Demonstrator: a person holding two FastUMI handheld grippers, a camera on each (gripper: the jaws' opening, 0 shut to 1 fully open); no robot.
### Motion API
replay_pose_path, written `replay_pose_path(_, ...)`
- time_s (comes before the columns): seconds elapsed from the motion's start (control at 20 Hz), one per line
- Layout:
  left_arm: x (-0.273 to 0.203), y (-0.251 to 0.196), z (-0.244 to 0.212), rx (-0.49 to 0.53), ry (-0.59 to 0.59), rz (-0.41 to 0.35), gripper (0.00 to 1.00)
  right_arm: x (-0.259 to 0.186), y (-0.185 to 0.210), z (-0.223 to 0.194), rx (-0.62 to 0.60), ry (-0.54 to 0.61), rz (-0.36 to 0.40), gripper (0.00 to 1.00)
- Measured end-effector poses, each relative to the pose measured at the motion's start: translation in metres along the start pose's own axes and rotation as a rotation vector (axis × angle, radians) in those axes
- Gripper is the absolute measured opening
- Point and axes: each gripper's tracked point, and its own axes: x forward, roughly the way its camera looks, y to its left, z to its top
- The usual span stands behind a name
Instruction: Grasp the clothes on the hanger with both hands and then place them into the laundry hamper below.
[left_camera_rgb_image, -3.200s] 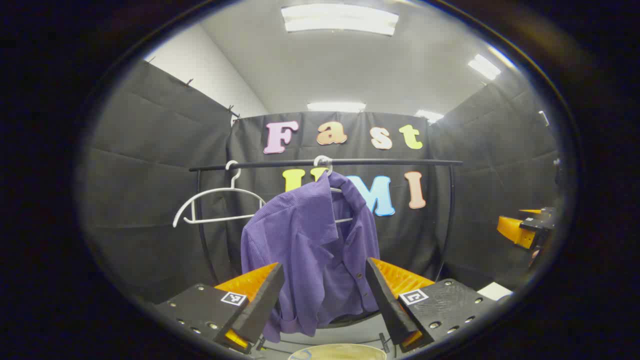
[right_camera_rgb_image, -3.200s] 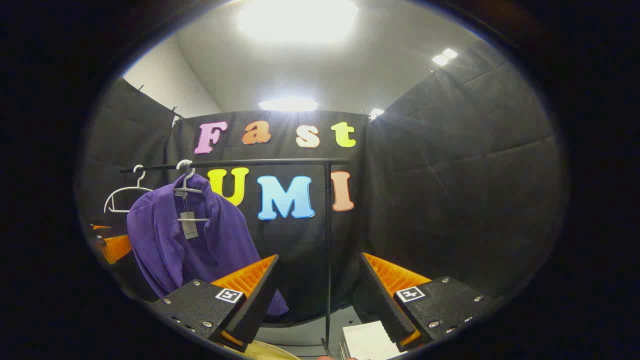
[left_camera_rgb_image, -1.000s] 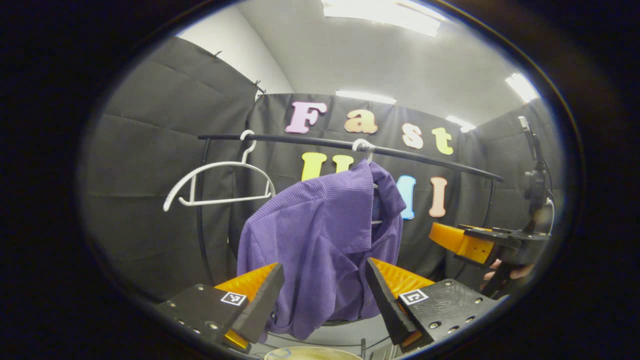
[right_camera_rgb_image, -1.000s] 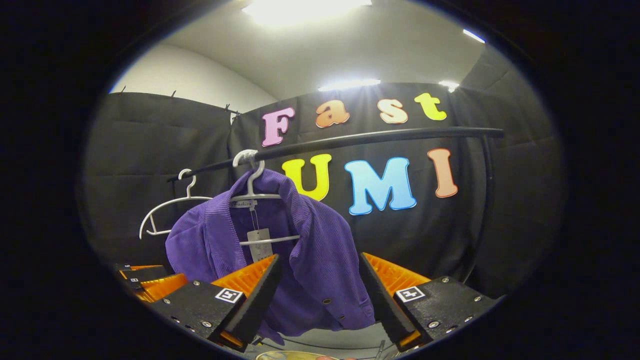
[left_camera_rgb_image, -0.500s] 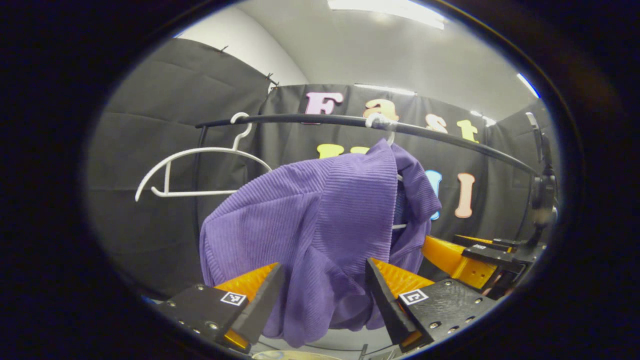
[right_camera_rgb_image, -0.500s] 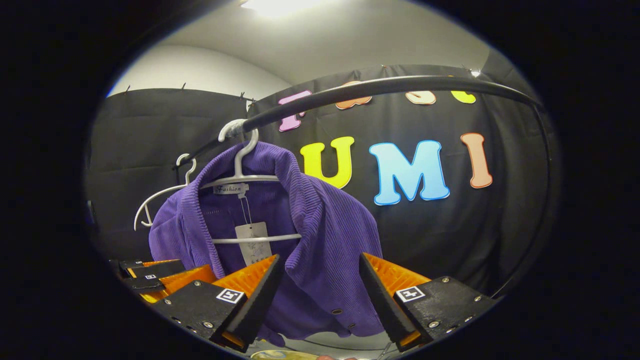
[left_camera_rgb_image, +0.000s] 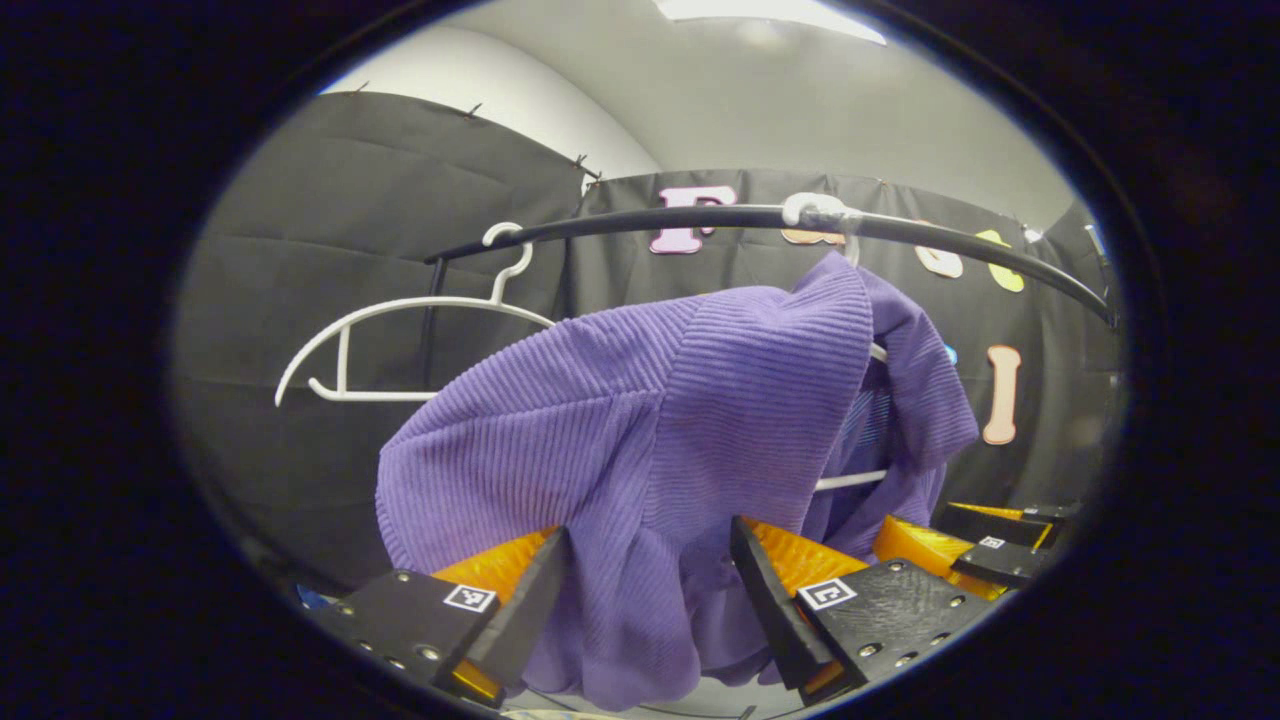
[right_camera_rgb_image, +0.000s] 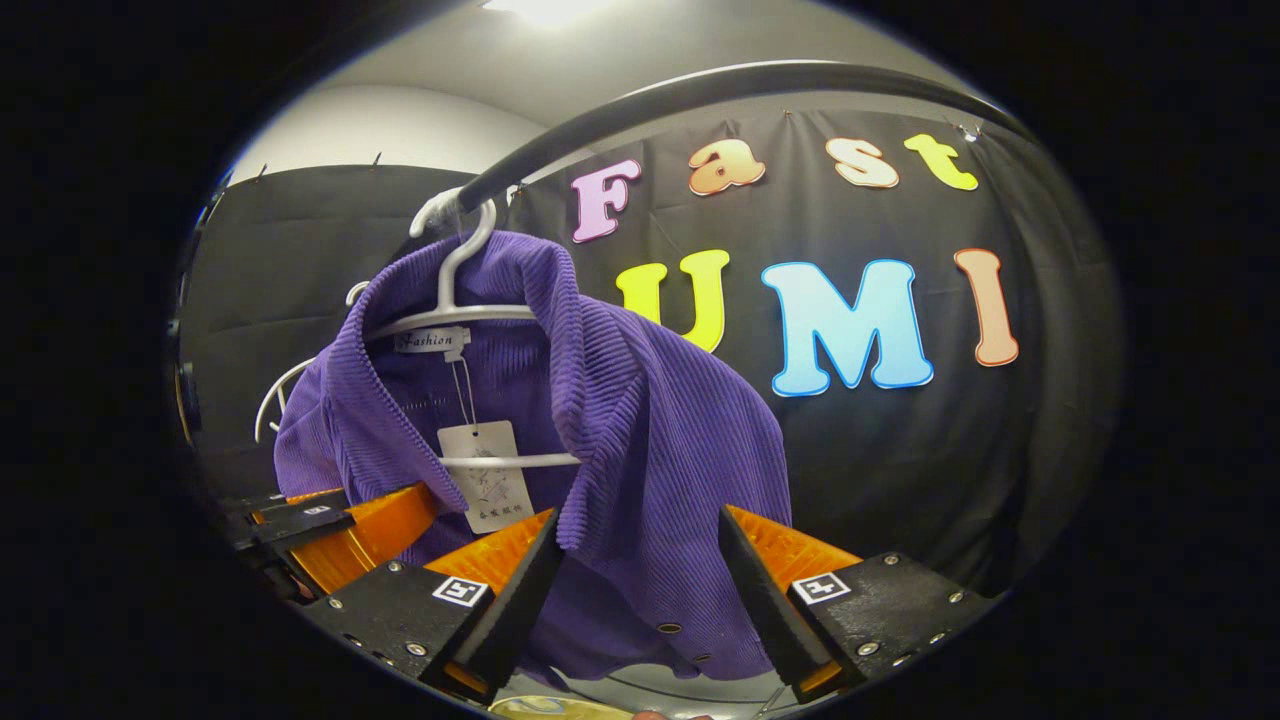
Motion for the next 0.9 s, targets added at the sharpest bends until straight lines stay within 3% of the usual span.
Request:
replay_pose_path(0.2,0.001,0.012,0.003,0.037,-0.016,0.027,0.6,0.003,0.002,-0.008,0.009,0.018,0.017,0.94)
replay_pose_path(0.3,0.003,0.007,0.003,0.04,-0.02,-0.003,0.38,0.007,0.002,-0.01,0.01,0.025,0.029,0.94)
replay_pose_path(0.45,0.002,0.004,0.004,0.045,-0.025,-0.04,0.34,0.013,0.002,-0.013,0.01,0.034,0.05,0.95)
replay_pose_path(0.5,-0.001,0.015,0.002,0.068,-0.034,0.013,0.33,0.013,0.003,-0.014,0.011,0.036,0.056,0.94)
replay_pose_path(0.55,0.005,0.02,0.005,0.063,-0.044,0.009,0.07,0.016,0.003,-0.015,0.011,0.039,0.056,0.95)
replay_pose_path(0.65,0.001,0.008,0.004,0.039,-0.033,-0.032,0.01,0.022,0.002,-0.016,0.01,0.041,0.059,0.95)
replay_pose_path(0.75,-0.012,0.005,0.009,0.005,-0.05,-0.055,0.01,0.025,0.001,-0.017,0.023,0.042,0.061,0.95)
replay_pose_path(0.9,-0.036,0.009,0.023,-0.081,-0.098,-0.068,0.09,0.027,-0.005,-0.016,0.041,0.038,0.055,0.95)
